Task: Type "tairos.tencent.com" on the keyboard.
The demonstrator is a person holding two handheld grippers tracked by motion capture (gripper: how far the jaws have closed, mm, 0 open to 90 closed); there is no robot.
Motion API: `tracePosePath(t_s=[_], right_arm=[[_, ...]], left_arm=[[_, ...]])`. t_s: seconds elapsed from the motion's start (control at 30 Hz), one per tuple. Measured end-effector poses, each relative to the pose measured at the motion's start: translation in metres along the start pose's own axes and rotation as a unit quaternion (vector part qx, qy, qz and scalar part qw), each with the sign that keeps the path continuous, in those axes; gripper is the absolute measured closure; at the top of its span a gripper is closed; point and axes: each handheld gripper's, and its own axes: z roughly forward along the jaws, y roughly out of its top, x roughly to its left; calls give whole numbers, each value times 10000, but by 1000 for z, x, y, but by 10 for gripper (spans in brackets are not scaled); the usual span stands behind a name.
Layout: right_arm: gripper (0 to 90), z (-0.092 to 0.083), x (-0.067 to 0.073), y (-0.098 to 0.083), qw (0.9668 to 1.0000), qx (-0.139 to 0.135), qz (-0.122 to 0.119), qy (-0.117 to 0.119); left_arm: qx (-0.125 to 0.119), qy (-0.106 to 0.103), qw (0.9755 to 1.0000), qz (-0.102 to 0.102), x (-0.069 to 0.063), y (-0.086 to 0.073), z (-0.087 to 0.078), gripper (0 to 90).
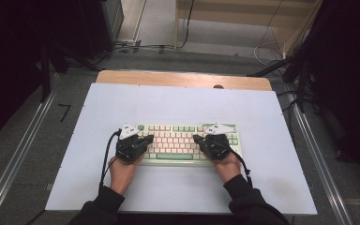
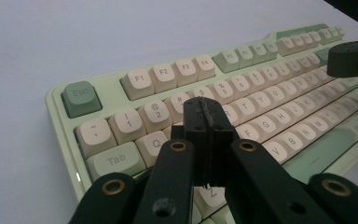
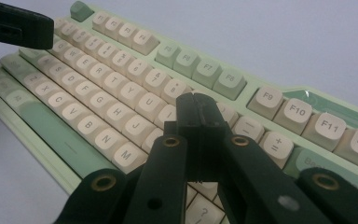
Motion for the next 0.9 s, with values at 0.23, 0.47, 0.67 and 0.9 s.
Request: tracePosePath(t_s=[0.23,0.47,0.67,0.9], right_arm=[[879,-4,0,-5,10000,43,-30,3],[880,-10,4,-10,9999,65,-68,39],[879,-11,7,-13,9999,109,-68,79],[880,-9,9,-16,9997,191,-83,113]], left_arm=[[-37,-28,10000,-32,0,0,-1,900],[-46,-55,10000,-58,0,0,-1,900],[-40,-62,10000,-66,1,0,-1,900],[-41,-67,9999,-70,2,0,-2,900]])
